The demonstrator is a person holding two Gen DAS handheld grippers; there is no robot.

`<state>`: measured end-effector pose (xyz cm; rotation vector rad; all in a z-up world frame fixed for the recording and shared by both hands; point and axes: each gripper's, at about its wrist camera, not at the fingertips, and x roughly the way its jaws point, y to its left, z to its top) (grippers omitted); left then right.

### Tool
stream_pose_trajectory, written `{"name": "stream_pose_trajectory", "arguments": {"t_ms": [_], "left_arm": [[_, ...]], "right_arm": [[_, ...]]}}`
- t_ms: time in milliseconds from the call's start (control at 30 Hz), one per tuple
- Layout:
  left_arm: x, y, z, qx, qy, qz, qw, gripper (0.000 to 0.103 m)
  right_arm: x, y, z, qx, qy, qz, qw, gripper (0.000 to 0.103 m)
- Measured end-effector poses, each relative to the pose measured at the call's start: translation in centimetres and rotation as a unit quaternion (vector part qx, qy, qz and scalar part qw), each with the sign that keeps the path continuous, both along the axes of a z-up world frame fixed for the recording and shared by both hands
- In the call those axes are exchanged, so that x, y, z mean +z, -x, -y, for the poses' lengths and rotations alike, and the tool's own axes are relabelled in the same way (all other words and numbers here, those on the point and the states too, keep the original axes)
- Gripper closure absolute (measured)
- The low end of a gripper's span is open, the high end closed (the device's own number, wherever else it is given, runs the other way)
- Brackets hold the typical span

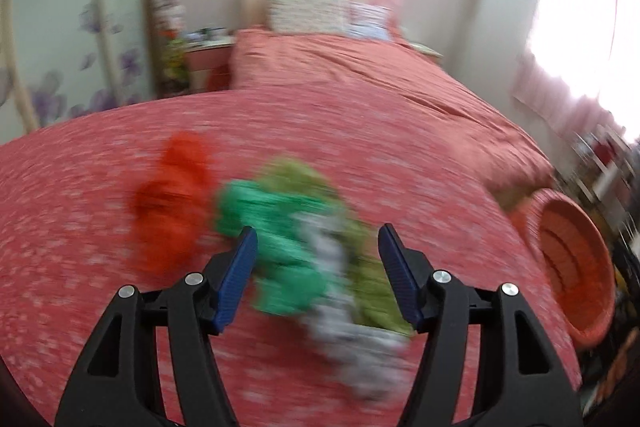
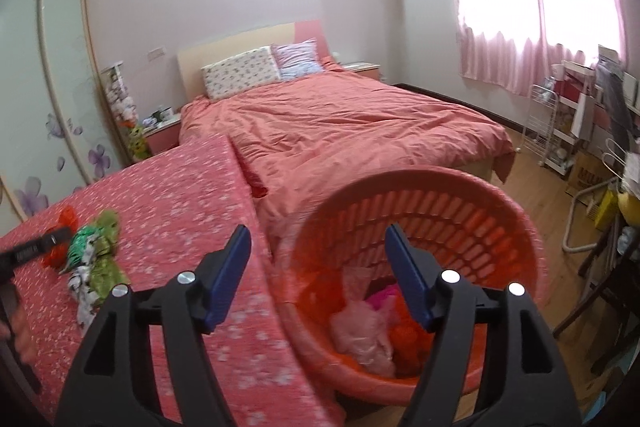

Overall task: Collect trash
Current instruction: 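Grasp the red bag with the left tool while the right tool grasps the green bag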

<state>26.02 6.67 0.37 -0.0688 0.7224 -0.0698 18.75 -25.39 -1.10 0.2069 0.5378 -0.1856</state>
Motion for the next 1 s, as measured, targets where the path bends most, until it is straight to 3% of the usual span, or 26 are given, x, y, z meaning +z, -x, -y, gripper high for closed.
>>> {"name": "stream_pose_trajectory", "arguments": {"t_ms": [100,233,467,533,700,1000], "left_arm": [[0.3,-1.5,-4.4,0.057,-0.001,0.003,0.9983,0.04],[-0.8,-3.7,-7.5,0.091,-0.009,-0.016,0.9957,0.04],[-3.5,-6.5,-9.6,0.089,0.035,-0.072,0.9928,0.041],[-3.9,-6.5,-9.4,0.084,0.05,-0.079,0.9921,0.05],[-3.5,-5.6,-9.0,0.073,0.042,-0.062,0.9945,0.06],[-2.5,-2.2,-13.2,0.096,0.032,-0.036,0.9942,0.06]], "right_arm": [[0.0,-0.6,-1.6,0.016,0.002,-0.005,1.0,0.035],[-0.1,-1.4,-3.6,0.034,0.007,-0.013,0.999,0.035],[-0.1,-2.4,-6.4,0.058,0.019,-0.023,0.998,0.035],[0.0,-2.6,-7.3,0.067,0.022,-0.024,0.997,0.035],[0.3,-3.1,-9.8,0.094,0.024,-0.025,0.995,0.035],[1.4,-5.3,-18.1,0.197,0.001,-0.027,0.98,0.036]]}}
